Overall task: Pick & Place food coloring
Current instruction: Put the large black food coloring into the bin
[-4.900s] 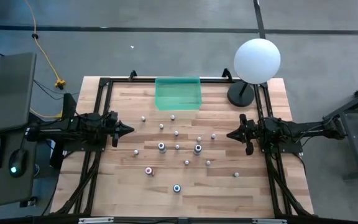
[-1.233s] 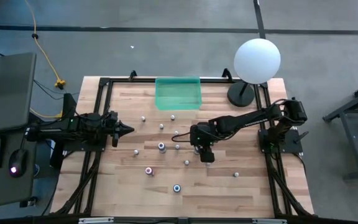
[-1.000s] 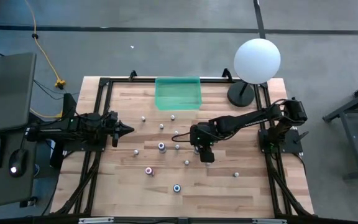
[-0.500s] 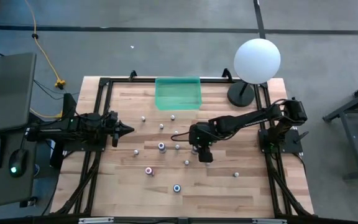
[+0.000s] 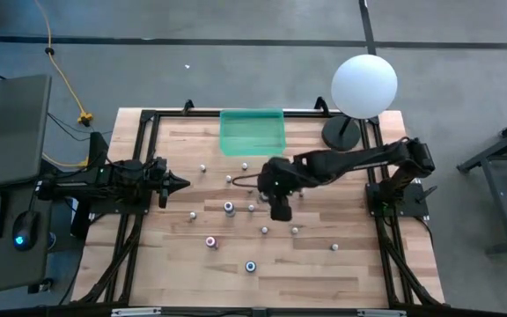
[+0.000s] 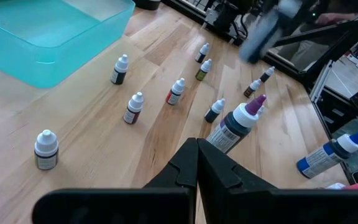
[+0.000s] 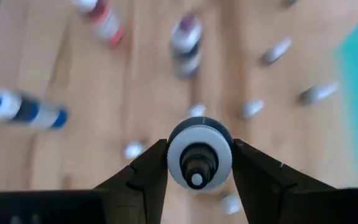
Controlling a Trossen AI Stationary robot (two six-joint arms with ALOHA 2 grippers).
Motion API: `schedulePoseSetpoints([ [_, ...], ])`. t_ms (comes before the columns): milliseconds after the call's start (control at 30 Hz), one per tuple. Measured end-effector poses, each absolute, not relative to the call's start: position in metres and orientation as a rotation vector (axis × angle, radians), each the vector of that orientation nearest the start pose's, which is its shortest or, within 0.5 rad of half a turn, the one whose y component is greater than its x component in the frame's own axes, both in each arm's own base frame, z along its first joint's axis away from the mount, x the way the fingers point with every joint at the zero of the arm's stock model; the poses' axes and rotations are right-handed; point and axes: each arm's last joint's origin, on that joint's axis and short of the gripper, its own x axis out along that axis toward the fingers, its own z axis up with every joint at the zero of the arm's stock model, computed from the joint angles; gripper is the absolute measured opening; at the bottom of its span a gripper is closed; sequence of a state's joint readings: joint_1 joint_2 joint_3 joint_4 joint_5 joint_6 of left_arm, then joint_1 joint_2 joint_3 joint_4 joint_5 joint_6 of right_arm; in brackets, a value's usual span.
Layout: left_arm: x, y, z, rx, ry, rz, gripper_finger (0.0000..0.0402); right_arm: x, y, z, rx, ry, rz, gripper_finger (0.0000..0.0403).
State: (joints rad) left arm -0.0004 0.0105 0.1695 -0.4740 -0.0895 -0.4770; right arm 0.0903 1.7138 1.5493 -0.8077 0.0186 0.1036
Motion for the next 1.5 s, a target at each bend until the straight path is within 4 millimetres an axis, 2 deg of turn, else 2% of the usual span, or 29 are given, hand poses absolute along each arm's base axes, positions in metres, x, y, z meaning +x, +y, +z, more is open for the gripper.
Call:
schedulePoseSetpoints([
  [133,0.08,0.003,0.174,-0.459,0.288,0.162,0.0,0.365,0.018,0.349,-0.024,0.855,-0.128,0.0154],
  [333,0.08,0.003,0.174,-0.459,0.288,0.162,0.0,0.36,-0.027,0.405,0.007,0.678,-0.375,0.0154],
  [433,0.08,0.003,0.174,-0.459,0.288,0.162,0.0,0.354,-0.059,0.42,0.061,0.626,-0.474,0.0154],
  [567,0.08,0.003,0.174,-0.458,0.288,0.162,0.0,0.344,-0.102,0.423,0.134,0.61,-0.556,0.0154],
  [733,0.08,0.003,0.174,-0.459,0.288,0.162,0.0,0.34,-0.146,0.411,0.202,0.64,-0.578,0.0154],
  [900,0.08,0.003,0.174,-0.459,0.288,0.162,0.0,0.353,-0.173,0.381,0.269,0.718,-0.509,0.0154],
  [1167,0.08,0.003,0.174,-0.459,0.288,0.162,0.0,0.382,-0.189,0.316,0.271,0.952,-0.439,0.0154],
  [1367,0.08,0.003,0.174,-0.459,0.288,0.162,0.0,0.389,-0.199,0.276,0.317,1.114,-0.518,0.0154],
  [1500,0.08,0.003,0.174,-0.459,0.288,0.161,0.0,0.39,-0.205,0.259,0.386,1.16,-0.528,0.0154],
])
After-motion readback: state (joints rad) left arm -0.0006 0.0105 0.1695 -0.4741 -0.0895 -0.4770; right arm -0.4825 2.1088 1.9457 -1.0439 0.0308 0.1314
